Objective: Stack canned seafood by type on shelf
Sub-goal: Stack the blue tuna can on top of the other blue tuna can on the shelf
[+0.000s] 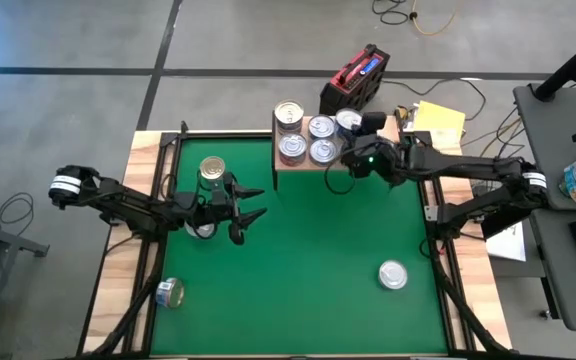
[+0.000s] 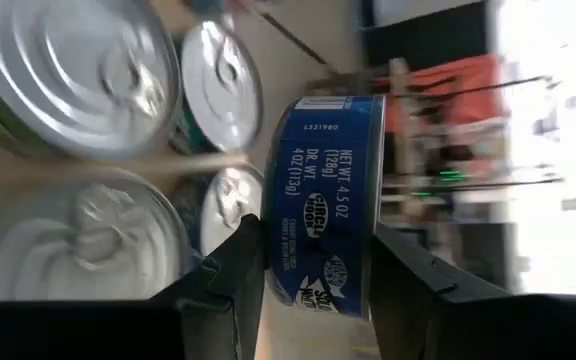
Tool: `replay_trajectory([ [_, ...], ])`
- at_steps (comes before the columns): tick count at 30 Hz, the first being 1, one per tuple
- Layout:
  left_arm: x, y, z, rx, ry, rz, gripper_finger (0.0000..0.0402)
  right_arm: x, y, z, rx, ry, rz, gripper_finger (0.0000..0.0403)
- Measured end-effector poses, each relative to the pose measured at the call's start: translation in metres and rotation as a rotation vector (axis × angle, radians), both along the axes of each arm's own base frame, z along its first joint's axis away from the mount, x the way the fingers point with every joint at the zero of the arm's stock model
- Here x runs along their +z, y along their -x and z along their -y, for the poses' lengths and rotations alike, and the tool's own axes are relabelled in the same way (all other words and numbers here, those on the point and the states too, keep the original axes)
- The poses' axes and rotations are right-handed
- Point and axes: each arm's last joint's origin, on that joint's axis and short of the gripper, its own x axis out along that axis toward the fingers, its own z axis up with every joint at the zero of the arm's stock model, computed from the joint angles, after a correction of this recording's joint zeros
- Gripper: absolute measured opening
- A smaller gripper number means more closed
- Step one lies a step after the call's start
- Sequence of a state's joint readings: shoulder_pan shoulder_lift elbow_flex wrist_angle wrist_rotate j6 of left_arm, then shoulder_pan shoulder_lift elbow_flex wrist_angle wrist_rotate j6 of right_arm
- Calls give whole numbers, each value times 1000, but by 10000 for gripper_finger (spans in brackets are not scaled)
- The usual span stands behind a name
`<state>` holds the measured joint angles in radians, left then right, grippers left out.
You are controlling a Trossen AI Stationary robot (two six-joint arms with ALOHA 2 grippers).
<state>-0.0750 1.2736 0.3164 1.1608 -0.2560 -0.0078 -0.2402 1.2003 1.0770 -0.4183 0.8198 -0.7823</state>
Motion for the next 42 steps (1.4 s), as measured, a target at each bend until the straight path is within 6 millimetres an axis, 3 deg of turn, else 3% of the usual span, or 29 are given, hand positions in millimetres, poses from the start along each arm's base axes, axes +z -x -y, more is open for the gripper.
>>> replay_trajectory([
  [6, 0, 0, -1, 26, -10, -4, 233, 45, 7, -1, -46, -330, 151, 130],
  [11, 0, 0, -1, 46, -18, -9, 233, 62, 5, -1, -90, -401, 126, 130],
  [17, 0, 0, -2, 71, -38, -14, 233, 48, -11, 5, -78, -400, -34, 130],
  [22, 1, 5, -7, 239, -35, -63, 233, 36, -19, 10, -108, -312, -166, 130],
  [28, -3, 11, -6, 324, -73, -187, 233, 33, -20, 16, -119, -315, -184, 130],
  [42, 4, 19, 23, 163, -137, -173, 233, 38, -16, 55, -105, -331, -105, 130],
])
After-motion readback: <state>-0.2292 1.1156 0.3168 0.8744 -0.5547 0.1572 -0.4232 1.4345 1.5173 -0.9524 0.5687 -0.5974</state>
